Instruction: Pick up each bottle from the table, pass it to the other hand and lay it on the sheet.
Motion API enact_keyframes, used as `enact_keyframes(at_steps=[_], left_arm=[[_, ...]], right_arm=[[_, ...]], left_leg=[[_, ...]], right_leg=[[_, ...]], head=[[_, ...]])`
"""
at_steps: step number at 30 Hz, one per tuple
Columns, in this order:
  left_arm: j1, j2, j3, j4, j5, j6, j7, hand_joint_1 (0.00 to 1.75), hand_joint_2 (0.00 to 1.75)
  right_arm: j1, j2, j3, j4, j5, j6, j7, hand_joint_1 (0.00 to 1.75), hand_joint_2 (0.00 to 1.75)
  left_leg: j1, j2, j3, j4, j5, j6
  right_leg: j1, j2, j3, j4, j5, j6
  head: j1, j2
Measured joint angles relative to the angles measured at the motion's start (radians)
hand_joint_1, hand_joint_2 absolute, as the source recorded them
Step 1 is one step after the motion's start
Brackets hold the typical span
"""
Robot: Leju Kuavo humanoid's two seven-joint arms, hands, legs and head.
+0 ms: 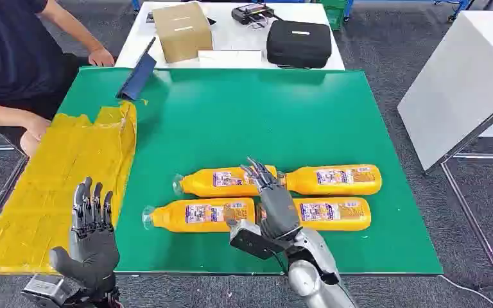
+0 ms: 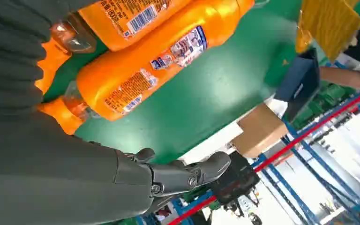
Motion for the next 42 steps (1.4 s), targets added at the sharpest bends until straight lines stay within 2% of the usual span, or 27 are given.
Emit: enact_keyframes(at_steps=[9,18,23,34,35,36,42], left_arm=[[-0.003,0.000,0.000,0.001,-0.003,0.000,0.003,0.00,0.00],[-0.032,0.000,0.000,0.023,0.027,-0.008,0.019,0.00,0.00],[-0.038,0.000,0.006,0.039,0.067,-0.027,0.021,0.00,0.00],[-0.055,0.000,0.024,0.069,0.112,-0.057,0.031,0.00,0.00],[-0.056,0.001,0.027,0.072,0.122,-0.060,0.033,0.00,0.00],[-0.058,0.001,0.030,0.076,0.130,-0.066,0.035,0.00,0.00],[-0.069,0.002,0.044,0.093,0.155,-0.086,0.052,0.00,0.00]], right_arm=[[-0.028,-0.004,0.025,0.039,0.035,0.005,0.031,0.00,1.75],[-0.183,-0.001,0.164,0.209,0.066,0.101,0.095,0.00,1.75],[-0.246,-0.022,0.261,0.279,0.034,0.221,0.118,0.00,1.75],[-0.363,-0.042,0.418,0.415,-0.028,0.299,0.143,0.00,1.75],[-0.376,-0.044,0.431,0.427,-0.034,0.310,0.149,1.24,1.75],[-0.391,-0.047,0.447,0.440,-0.034,0.320,0.154,1.75,1.75],[-0.472,-0.056,0.541,0.525,-0.038,0.383,0.194,1.75,1.75]], left_leg=[[0.000,0.000,0.000,0.000,-0.001,-0.001],[0.000,0.000,0.000,0.000,0.000,-0.001],[0.000,0.000,0.000,0.000,0.000,-0.001],[0.000,0.000,0.000,0.000,0.000,-0.001],[0.000,0.000,0.000,0.000,0.000,-0.001],[0.000,0.000,0.000,0.000,0.000,-0.001],[0.000,0.000,0.001,0.000,0.000,-0.001]], right_leg=[[0.000,0.000,0.000,0.000,0.000,0.000],[0.000,0.000,0.000,0.000,0.000,0.000],[0.000,0.000,0.000,0.000,0.000,0.000],[0.000,0.000,0.000,0.000,0.000,0.000],[0.000,0.000,0.000,0.000,0.000,0.000],[0.000,0.000,0.000,0.000,0.000,0.000],[0.000,0.000,0.001,0.000,0.000,0.000]], head=[[0.000,0.000],[0.000,0.000],[0.000,0.000],[0.000,0.000],[0.000,0.000],[0.000,0.000],[0.000,0.000]])
